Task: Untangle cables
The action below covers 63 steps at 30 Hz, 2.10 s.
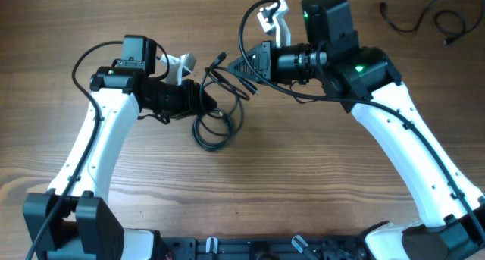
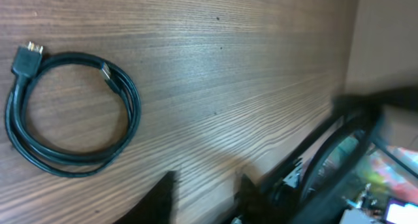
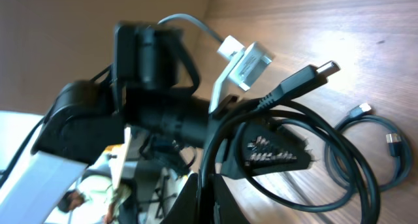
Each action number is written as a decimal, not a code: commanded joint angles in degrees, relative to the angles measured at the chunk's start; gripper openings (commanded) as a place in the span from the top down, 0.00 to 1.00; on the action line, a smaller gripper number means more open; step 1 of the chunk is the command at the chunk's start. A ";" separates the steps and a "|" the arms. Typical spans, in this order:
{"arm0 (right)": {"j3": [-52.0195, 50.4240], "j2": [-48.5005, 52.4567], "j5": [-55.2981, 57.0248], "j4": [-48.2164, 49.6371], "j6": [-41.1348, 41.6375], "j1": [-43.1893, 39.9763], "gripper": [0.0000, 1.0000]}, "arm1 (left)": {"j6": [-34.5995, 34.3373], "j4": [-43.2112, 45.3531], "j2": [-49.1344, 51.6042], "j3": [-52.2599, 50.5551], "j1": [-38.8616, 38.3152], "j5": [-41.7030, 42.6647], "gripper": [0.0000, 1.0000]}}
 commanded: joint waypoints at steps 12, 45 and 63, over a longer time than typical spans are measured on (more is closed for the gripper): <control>0.98 -0.13 71.12 -25.29 0.28 -0.33 0.96 | -20.15 -0.59 -0.09 -0.50 -0.15 -25.38 0.96; -17.73 0.92 58.18 -15.13 -6.95 -2.27 0.00 | -31.82 17.49 -6.27 15.47 -0.13 29.40 0.96; -17.73 0.92 42.36 -12.72 -12.90 -32.92 0.00 | -31.52 -6.54 -6.27 15.47 8.39 -15.47 0.96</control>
